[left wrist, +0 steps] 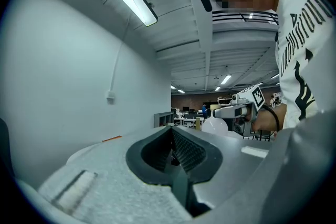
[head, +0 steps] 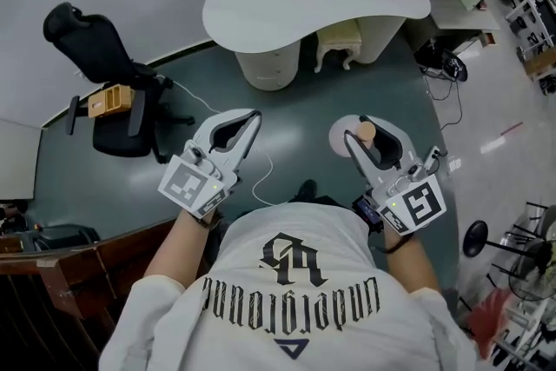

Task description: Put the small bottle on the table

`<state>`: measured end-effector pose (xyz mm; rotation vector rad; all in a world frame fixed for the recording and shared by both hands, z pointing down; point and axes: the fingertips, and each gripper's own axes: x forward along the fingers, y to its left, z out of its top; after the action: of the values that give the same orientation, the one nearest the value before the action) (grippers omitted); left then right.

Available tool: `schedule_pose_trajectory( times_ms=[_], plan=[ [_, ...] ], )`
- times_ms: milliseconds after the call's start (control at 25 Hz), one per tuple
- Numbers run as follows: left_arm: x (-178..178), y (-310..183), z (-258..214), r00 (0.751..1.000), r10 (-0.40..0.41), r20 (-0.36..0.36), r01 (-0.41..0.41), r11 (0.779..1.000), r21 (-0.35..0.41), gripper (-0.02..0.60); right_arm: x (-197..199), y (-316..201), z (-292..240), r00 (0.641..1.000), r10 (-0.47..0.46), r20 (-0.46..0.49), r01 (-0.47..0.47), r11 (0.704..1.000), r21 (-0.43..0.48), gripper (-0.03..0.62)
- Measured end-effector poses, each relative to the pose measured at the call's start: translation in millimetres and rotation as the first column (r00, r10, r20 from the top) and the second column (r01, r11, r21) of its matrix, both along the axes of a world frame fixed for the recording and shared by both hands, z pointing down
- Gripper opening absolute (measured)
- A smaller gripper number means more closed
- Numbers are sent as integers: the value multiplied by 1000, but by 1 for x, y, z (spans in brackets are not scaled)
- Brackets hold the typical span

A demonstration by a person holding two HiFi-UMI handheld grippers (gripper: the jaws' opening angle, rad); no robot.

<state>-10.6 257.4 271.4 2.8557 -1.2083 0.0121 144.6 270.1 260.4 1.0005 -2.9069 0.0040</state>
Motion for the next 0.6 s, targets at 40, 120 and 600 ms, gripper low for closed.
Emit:
schedule_pose_trajectory(
  times_ms=[40,120,600],
  plan=[
    [6,-7,-1,1000,-2,2,2,1000,0,8,6,-7,-1,1000,-2,0,2,1000,-1,138],
    [14,-17,-2,1000,-8,7,8,1000,2,8,16,-18,-3,1000,-7,-3,7,1000,-2,138],
    [37,-71,16,1000,10,10,-10,999,-39,8,45,-71,8,1000,28,12,-28,999,-31,138]
  ],
)
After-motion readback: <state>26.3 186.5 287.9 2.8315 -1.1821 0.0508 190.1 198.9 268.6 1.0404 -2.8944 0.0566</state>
